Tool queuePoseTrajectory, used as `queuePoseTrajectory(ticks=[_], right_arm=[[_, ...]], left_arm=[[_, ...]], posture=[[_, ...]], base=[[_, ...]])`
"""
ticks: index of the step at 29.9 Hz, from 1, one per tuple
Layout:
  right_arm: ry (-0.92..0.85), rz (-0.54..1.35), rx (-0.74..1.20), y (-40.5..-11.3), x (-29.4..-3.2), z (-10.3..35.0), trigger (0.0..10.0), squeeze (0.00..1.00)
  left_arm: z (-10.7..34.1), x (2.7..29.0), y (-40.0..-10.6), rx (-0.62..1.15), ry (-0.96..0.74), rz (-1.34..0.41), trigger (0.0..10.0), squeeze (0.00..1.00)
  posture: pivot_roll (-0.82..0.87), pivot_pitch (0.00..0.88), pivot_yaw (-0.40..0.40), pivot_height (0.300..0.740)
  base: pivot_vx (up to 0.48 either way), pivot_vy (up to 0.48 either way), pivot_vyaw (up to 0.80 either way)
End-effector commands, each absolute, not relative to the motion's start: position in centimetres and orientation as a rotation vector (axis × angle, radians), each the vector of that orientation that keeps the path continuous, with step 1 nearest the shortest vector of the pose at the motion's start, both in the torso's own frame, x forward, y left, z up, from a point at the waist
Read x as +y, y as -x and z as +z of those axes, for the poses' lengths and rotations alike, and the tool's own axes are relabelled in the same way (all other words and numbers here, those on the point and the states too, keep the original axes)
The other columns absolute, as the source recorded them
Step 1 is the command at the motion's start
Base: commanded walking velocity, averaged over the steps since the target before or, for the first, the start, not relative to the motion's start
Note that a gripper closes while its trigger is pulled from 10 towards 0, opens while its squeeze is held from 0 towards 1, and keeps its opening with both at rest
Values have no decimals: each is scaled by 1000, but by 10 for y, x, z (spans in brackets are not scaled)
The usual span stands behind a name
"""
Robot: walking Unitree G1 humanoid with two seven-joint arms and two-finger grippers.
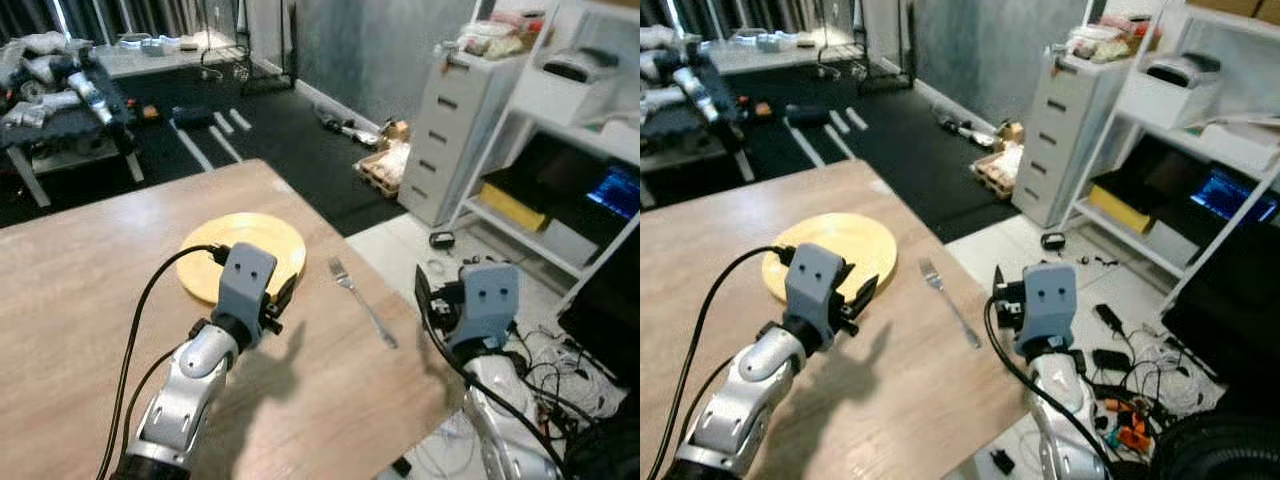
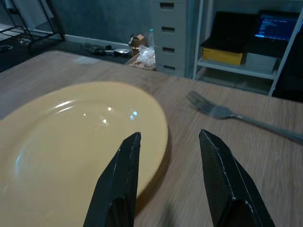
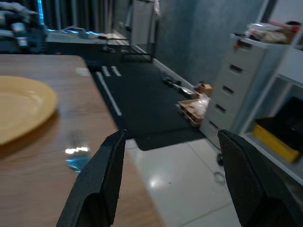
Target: Setting the table
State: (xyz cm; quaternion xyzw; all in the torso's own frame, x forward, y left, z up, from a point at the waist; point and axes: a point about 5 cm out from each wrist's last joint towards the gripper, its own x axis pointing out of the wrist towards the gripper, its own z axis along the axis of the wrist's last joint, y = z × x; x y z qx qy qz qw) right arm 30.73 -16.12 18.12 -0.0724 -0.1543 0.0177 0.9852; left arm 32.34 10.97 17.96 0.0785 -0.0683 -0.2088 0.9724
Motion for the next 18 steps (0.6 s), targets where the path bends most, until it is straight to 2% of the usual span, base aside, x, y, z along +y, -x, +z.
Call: queuePoseTrajectory(ticks=[1,12,18], right_arm=[[166,47,-294,-306,-162,177,10000,0],[199,185,-154,-314,-156,161,10000,0],[216,258,-76,-341,-146,160,10000,0]], left_arm=[[176,109,-321,-116,-164,-446,10000,0],[188,121,-319,-122,-193,-494,10000,0],[212,152,-309,-87,-274,-702,10000,0]], posture=[[9,84,74,740],[39,98,59,740],[94,135,42,740]], base=[[0,0,0],[0,0,0],[0,0,0]])
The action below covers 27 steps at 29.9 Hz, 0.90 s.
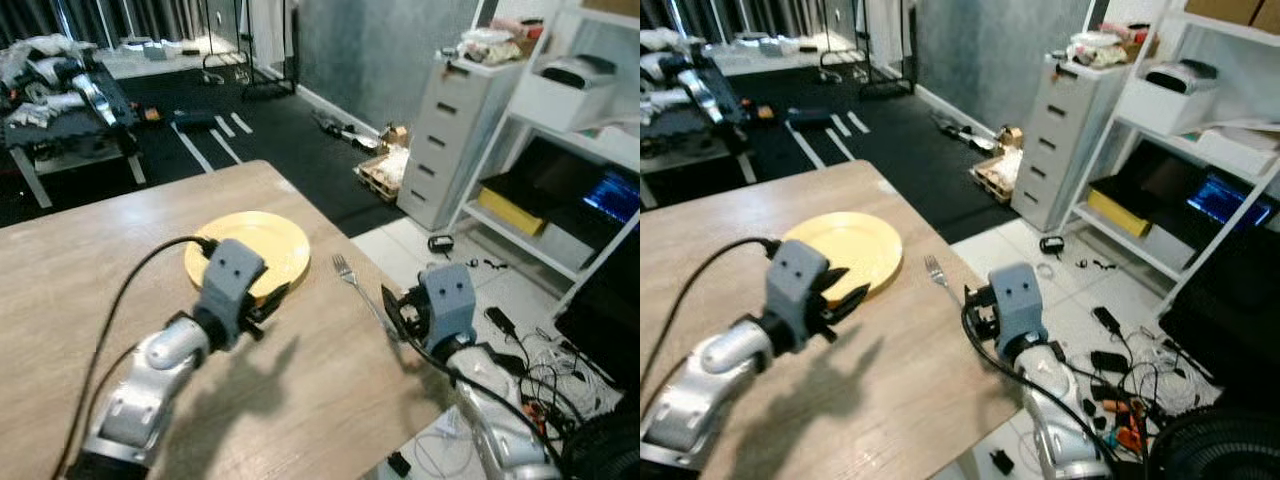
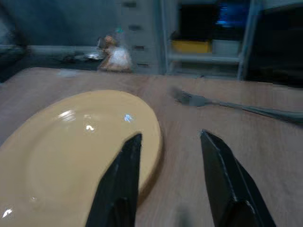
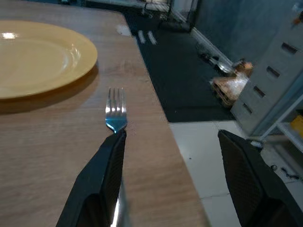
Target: Setting the table
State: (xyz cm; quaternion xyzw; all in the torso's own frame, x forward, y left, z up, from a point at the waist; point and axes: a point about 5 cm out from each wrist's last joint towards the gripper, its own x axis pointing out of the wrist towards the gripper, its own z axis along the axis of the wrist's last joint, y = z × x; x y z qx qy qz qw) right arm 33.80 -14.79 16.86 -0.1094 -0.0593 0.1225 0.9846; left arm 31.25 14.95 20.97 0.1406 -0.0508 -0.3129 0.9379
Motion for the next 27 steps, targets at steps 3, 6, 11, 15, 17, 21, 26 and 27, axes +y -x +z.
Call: queuePoseTrajectory(ticks=[3,6,11,15,17,21,26,27], right_arm=[[192,258,-40,-356,-140,158,10000,0],[149,266,14,-362,-136,154,10000,0],[124,299,50,-367,-131,153,10000,0],[153,319,96,-373,-131,152,10000,0],[154,319,103,-374,-131,152,10000,0],[166,307,136,-377,-138,150,5137,0],[247,389,257,-375,-145,143,0,0],[262,408,272,-374,-145,142,0,0]], left_arm=[[222,166,-306,-61,-303,-793,10000,0],[230,166,-301,-60,-316,-835,10000,0],[237,164,-296,-55,-337,-869,10000,0],[244,164,-289,-43,-334,-903,10000,0],[244,164,-289,-42,-332,-906,10000,0],[245,163,-287,-42,-320,-911,10000,0],[244,162,-283,-30,-305,-916,10000,0],[244,162,-282,-28,-302,-916,10000,0]], posture=[[110,159,45,740],[127,190,47,740],[137,222,48,740],[139,246,44,740],[139,246,44,740],[136,254,41,740],[115,260,30,740],[115,260,30,740]], base=[[0,0,0],[0,0,0],[0,0,0],[0,0,0],[0,0,0],[0,0,0],[0,0,0],[0,0,0]])
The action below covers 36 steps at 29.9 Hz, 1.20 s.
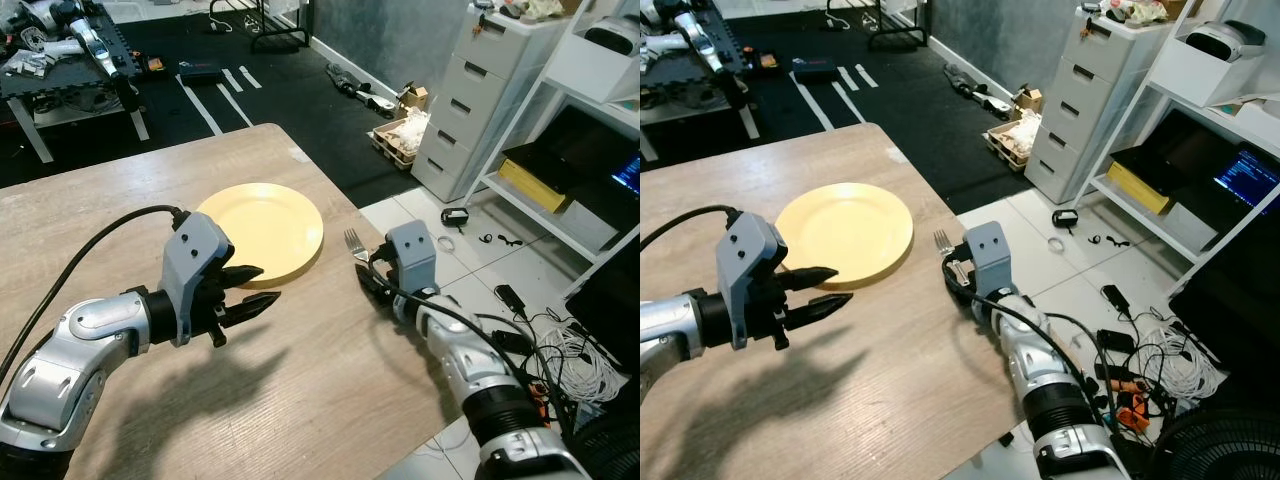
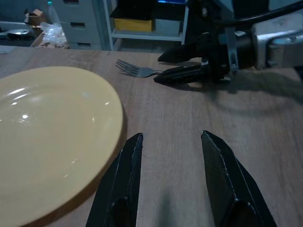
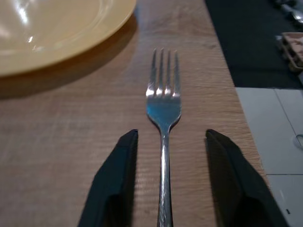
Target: Setting the table
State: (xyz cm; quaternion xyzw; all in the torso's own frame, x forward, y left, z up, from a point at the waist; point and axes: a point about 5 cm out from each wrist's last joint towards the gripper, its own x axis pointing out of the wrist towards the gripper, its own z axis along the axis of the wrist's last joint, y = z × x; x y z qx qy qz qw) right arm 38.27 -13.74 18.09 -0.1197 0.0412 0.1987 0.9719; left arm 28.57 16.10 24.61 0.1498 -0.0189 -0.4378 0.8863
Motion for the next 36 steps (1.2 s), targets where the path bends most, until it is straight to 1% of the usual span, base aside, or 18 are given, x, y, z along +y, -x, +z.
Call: queuePoseTrajectory(ticks=[1,7,16,18,20,21,22,24,26,27,28,30,31,32,33,35,36], right_arm=[[277,426,290,-373,-147,141,0,0],[292,446,340,-372,-153,136,0,0],[189,438,328,-370,-151,137,0,0],[118,420,256,-371,-149,149,0,0],[9,373,97,-373,-148,175,0,0],[9,373,97,-373,-148,175,0,0],[-31,359,31,-372,-148,186,0,0],[-121,310,-98,-366,-150,208,0,0],[-172,264,-191,-358,-153,222,0,0],[-172,264,-191,-358,-153,222,0,0],[-206,248,-262,-348,-151,232,706,0],[-206,248,-262,-348,-151,232,706,0],[-222,249,-292,-343,-150,236,2157,0],[-226,263,-324,-334,-145,240,10000,0],[-226,263,-324,-334,-145,240,10000,0],[-210,287,-364,-318,-137,241,10000,0],[-210,287,-364,-318,-137,241,10000,0]], left_arm=[[243,161,-282,-25,-299,-917,10000,0],[242,159,-280,-21,-285,-916,10000,0],[242,159,-283,-20,-279,-898,10000,0],[242,159,-284,-21,-279,-889,10000,0],[242,159,-286,-26,-274,-867,10000,0],[242,159,-286,-26,-274,-867,10000,0],[242,158,-287,-28,-273,-855,10000,0],[242,157,-290,-36,-265,-825,10000,0],[243,156,-293,-46,-251,-800,10000,0],[243,156,-293,-46,-251,-800,10000,0],[245,154,-296,-59,-236,-774,10000,0],[245,154,-296,-59,-236,-774,10000,0],[245,154,-298,-64,-228,-761,10000,0],[246,152,-299,-73,-220,-749,10000,0],[246,152,-299,-73,-220,-749,10000,0],[246,149,-302,-86,-203,-732,10000,0],[246,149,-302,-86,-203,-732,10000,0]], posture=[[113,260,29,740],[107,259,24,740],[107,250,33,740],[109,247,36,740],[112,236,44,740],[112,236,44,740],[112,236,44,740],[113,226,57,740],[111,218,66,740],[111,218,66,740],[109,208,73,740],[109,208,73,740],[107,202,76,740],[100,191,81,740],[100,191,81,740],[94,183,83,740],[94,183,83,740]], base=[[0,0,0],[0,0,0],[0,0,0],[0,0,0],[0,0,0],[0,0,0],[0,0,0],[0,0,0],[0,0,0],[0,0,0],[0,0,0],[0,0,0],[0,0,0],[0,0,0],[0,0,0],[0,0,0],[0,0,0]])
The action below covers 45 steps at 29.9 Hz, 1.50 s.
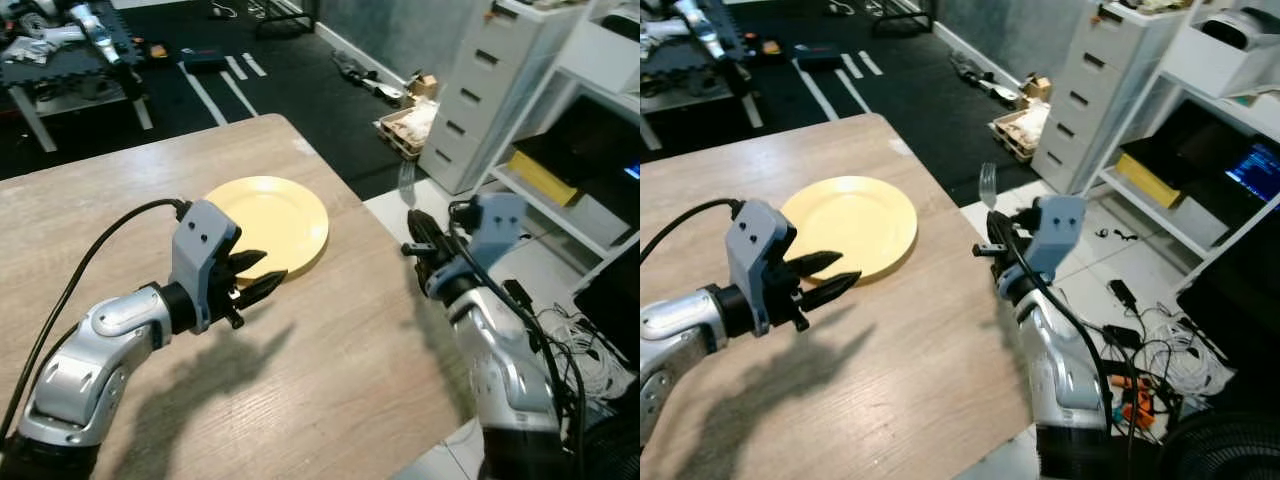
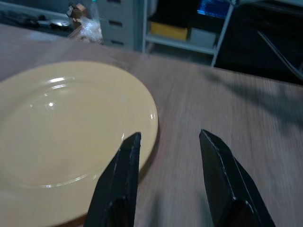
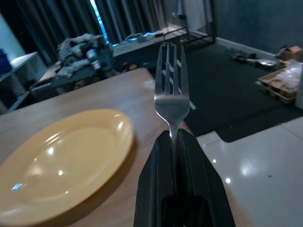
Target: Setting the table
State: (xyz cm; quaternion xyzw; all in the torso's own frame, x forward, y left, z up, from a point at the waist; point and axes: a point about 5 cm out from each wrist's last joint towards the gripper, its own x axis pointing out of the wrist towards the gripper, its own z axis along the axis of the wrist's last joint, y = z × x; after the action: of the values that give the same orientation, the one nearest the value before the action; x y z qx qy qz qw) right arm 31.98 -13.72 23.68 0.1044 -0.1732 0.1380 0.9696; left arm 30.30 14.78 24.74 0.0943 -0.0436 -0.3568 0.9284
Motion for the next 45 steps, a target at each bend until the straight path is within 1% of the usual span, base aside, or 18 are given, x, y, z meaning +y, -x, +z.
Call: queuePoseTrajectory(ticks=[1,3,4,8,11,14,18,21,26,33,45], right_arm=[[-204,276,-375,-311,-135,238,10000,0],[-219,238,-376,-306,-137,235,10000,0],[-193,128,-372,-299,-145,225,10000,0],[-159,-33,-339,-295,-160,211,10000,0],[-148,-72,-314,-294,-166,206,10000,0],[-138,-118,-267,-296,-175,197,10000,0],[-132,-120,-256,-297,-176,196,10000,0],[-119,-131,-252,-298,-175,195,10000,0],[-112,-135,-242,-299,-176,193,10000,0],[-116,-144,-231,-300,-180,192,10000,0],[-113,-136,-226,-302,-179,190,10000,0]], left_arm=[[245,147,-304,-90,-194,-711,10000,0],[244,145,-306,-93,-192,-687,10000,0],[241,139,-309,-105,-169,-644,10000,0],[237,131,-309,-114,-124,-607,10000,0],[234,129,-310,-109,-110,-587,10000,0],[228,127,-312,-98,-89,-526,10000,0],[226,127,-314,-95,-85,-492,10000,0],[223,131,-318,-88,-71,-435,10000,0],[223,131,-319,-90,-67,-422,10000,0],[222,128,-320,-95,-62,-409,10000,0],[222,127,-322,-106,-58,-408,10000,0]], posture=[[81,168,85,740],[79,166,85,740],[68,152,88,740],[53,135,91,740],[50,131,91,740],[51,124,84,740],[52,123,81,740],[52,121,78,740],[50,123,72,740],[44,126,68,740],[41,122,67,740]], base=[[0,0,0],[0,0,0],[0,0,0],[0,0,0],[0,0,0],[0,0,0],[0,0,0],[0,0,0],[0,0,0],[0,0,-800],[0,0,-800]])
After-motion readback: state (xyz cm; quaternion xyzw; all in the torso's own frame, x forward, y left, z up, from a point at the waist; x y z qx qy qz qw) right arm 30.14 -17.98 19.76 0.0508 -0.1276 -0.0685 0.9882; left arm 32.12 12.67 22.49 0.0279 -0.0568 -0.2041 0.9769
